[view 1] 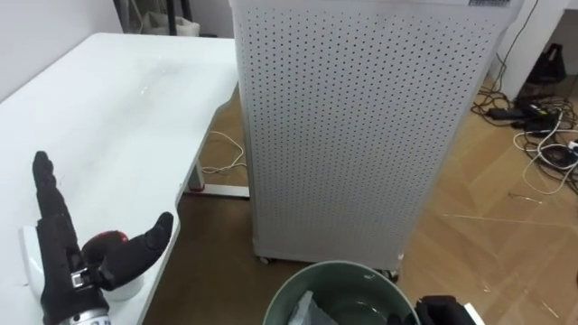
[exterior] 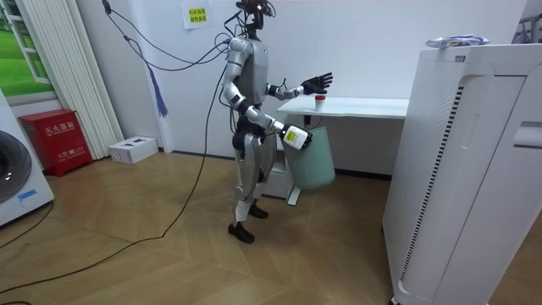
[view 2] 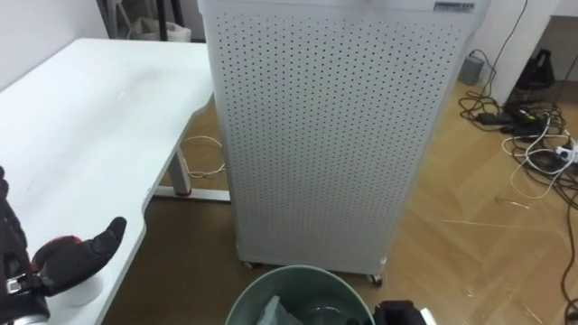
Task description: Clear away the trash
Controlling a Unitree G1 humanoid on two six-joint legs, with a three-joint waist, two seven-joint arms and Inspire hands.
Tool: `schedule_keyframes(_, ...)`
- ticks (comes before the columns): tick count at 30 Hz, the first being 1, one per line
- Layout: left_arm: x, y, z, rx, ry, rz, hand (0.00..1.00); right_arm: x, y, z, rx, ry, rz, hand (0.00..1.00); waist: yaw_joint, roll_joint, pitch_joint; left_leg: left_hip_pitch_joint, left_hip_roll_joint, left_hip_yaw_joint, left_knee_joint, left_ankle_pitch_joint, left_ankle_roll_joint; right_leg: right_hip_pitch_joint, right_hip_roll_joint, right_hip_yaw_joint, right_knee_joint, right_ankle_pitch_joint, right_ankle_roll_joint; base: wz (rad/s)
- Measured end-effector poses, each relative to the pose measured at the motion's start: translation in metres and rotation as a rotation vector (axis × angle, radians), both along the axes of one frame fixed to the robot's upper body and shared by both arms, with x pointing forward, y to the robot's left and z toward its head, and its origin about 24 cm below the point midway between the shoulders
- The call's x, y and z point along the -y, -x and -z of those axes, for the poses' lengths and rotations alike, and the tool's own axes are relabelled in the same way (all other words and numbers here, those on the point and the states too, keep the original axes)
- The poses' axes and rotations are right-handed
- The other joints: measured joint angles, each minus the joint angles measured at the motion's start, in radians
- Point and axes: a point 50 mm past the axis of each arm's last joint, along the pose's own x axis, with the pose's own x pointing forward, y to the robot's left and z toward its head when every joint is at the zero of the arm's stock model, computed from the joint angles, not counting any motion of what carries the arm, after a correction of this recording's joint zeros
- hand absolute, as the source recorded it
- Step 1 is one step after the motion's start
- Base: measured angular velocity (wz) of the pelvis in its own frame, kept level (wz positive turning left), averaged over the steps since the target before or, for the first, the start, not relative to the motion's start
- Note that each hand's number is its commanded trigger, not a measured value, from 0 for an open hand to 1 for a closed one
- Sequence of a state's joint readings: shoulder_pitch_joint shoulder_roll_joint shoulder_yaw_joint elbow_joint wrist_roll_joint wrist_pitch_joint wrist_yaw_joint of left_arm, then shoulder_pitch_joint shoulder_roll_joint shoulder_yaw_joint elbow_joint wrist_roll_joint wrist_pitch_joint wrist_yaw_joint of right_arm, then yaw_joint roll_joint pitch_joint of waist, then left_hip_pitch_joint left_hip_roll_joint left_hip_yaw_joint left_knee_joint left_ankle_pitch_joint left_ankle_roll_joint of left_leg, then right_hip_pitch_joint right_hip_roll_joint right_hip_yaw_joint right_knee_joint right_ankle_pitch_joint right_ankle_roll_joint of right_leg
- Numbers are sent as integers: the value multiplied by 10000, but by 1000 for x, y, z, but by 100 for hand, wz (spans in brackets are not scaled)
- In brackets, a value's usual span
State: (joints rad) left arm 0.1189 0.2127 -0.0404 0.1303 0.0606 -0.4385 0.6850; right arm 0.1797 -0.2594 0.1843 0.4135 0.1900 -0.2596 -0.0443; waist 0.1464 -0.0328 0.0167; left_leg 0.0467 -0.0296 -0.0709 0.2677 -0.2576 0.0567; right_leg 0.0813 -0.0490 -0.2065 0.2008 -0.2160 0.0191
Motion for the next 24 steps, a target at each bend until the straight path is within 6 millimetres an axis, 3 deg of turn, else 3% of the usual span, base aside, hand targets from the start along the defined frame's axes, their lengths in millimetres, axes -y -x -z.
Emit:
schedule_keyframes(6, -1, 4, 3, -129, -3, -99, 0, -1, 0, 0, -8, -7, -24, 100, -12, -45, 13, -87, -20, -82, 243, -1, -2, 157, -91, 78, -19, 23, -32, 14)
schedule_keyframes(8, -1, 3, 2, -94, -34, -46, 0, -3, 1, 1, -41, -45, -22, 100, -75, -395, 202, -981, -235, 462, 1725, -229, -307, 478, -346, 999, -318, 73, -84, 56)
schedule_keyframes(9, 3, 1, 0, 32, 8, 89, 0, 0, 1, 1, -8, -21, 153, 100, -83, -402, 130, -1818, -307, 533, 1391, -211, -515, 465, -400, 1746, -454, 59, -65, 75)
schedule_keyframes(10, 6, -1, -3, 180, -127, 261, 0, 4, 0, 0, -17, 38, 319, 100, -4, -472, 151, -2453, -109, 992, 988, 670, -70, 215, -443, 1810, -185, -247, 273, 51)
schedule_keyframes(11, 6, 2, -1, 69, -155, 239, 0, 2, 0, 2, -131, 42, 275, 100, 222, -558, 111, -2397, -136, 1254, 996, 747, -7, 90, -547, 1688, -27, -350, 387, 11)
schedule_keyframes(13, 3, 11, 7, -290, -135, 40, 0, -5, 1, 2, -165, 117, -161, 100, 576, -506, 141, -2085, -103, 1051, 957, 746, 5, -43, -524, 883, -78, -227, 563, -21)
schedule_keyframes(14, 2, 12, 7, -330, -139, 12, 0, -6, 0, 1, -108, 116, -249, 100, 584, -482, 147, -2026, -122, 825, 951, 745, 3, -151, -492, 795, -229, -107, 511, -11)
schedule_keyframes(15, 2, 12, 10, -430, -125, -6, 0, -8, -1, -1, 27, 171, -352, 100, 529, -367, 162, -1890, -160, 437, 923, 725, -30, -337, -464, 513, -455, 162, 295, 0)
schedule_keyframes(16, 2, 14, 14, -640, -115, 35, 0, -9, 0, -1, 26, 260, -431, 100, 461, -248, 93, -1684, -143, 361, 790, 725, -37, -258, -442, 379, -413, 325, 310, 0)
schedule_keyframes(19, 1, 18, 24, -1143, -121, 59, 0, -10, 0, -1, 1, 271, -547, 100, 348, -163, 28, -1306, -152, 371, 339, 722, -57, -99, -361, 354, -321, 325, 308, -10)
schedule_keyframes(24, -1, 26, 37, -1839, -125, 9, 0, -13, 2, 2, -354, 75, -875, 100, 163, -289, 58, -1252, -139, 367, 259, 642, -84, -135, -364, 193, -232, 325, 307, -4)
